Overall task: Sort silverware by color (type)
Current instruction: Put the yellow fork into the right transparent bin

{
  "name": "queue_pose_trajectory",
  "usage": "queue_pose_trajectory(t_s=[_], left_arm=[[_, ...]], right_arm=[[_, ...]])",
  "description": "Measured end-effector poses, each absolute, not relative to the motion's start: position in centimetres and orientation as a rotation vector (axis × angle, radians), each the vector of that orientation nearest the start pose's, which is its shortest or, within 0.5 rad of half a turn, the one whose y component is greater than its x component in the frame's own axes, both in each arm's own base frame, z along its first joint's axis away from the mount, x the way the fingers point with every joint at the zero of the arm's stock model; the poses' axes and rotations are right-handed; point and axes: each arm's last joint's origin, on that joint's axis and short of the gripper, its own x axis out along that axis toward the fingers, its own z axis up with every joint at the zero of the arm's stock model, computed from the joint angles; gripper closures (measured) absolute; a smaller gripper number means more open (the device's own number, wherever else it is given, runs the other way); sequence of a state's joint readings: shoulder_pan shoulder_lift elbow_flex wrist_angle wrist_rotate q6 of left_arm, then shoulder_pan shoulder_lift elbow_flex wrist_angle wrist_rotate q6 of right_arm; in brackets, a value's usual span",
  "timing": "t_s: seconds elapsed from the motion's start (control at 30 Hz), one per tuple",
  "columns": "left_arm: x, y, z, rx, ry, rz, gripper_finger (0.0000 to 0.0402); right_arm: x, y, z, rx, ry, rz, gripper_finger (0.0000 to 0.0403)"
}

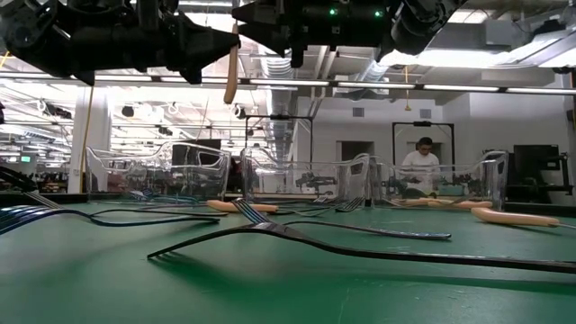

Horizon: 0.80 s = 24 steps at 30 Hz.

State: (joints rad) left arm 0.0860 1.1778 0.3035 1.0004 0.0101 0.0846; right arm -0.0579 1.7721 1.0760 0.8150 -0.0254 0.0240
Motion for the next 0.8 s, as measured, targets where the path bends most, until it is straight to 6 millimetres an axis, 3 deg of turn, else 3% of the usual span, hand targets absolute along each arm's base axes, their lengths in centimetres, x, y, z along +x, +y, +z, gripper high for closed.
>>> queue_pose_trajectory(t_s=[0.2, 0.53, 0.8], left_arm=[[21.73, 1.87, 21.01, 0.090, -0.123, 0.087, 0.0376], [21.71, 1.98, 21.00, 0.082, -0.122, 0.117, 0.0376], [21.71, 1.96, 20.99, 0.081, -0.121, 0.113, 0.0376]], right_arm=[[39.47, -2.31, 26.20, 0.016, -0.113, -0.033, 0.0250], [39.44, -2.72, 26.17, 0.024, -0.109, -0.038, 0.0368], [39.44, -2.72, 26.15, 0.019, -0.106, -0.039, 0.0371]])
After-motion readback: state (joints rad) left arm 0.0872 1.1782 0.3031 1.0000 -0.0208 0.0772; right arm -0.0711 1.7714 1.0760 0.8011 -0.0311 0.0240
